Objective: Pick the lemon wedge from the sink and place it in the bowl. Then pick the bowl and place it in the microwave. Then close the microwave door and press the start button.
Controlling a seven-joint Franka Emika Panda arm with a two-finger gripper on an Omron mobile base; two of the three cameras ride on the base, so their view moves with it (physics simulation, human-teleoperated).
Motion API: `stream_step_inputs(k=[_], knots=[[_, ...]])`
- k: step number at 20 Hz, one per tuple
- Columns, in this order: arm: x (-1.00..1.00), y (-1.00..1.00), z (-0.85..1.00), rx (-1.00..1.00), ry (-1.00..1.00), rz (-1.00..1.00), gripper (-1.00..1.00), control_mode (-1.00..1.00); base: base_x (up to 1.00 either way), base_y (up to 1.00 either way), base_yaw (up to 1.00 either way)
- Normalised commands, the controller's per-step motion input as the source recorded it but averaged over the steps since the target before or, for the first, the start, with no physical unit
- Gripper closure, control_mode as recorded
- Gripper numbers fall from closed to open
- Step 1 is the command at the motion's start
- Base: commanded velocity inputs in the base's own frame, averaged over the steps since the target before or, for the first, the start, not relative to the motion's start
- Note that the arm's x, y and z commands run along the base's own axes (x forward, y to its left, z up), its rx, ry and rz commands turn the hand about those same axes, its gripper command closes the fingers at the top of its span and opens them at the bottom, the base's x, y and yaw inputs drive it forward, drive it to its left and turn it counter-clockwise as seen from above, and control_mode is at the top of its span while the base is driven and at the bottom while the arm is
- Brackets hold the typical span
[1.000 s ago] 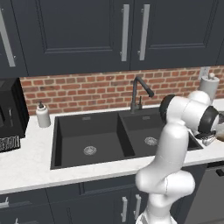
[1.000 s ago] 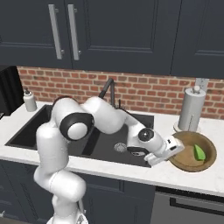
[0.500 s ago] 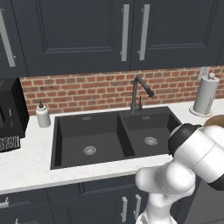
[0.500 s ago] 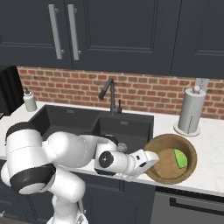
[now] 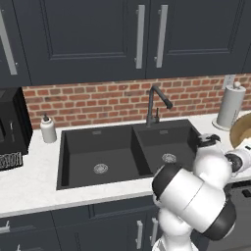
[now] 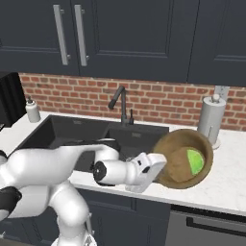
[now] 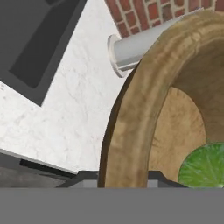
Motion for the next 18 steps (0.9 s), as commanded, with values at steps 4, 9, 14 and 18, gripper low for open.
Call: stream_step_inputs(k=[4,9,14,18], knots=[[0.0,0.28,1.0,0.0,0.28,0.01,1.0,-1.0,0.0,0.0,0.0],[0.0,0.23,1.0,0.01,0.37,0.03,1.0,-1.0,0.0,0.0,0.0],[0.0,0.19,1.0,0.02,0.37,0.07,1.0,-1.0,0.0,0.0,0.0],[-0.02,0.19,1.0,0.1,0.36,0.11,1.0,-1.0,0.0,0.0,0.0]])
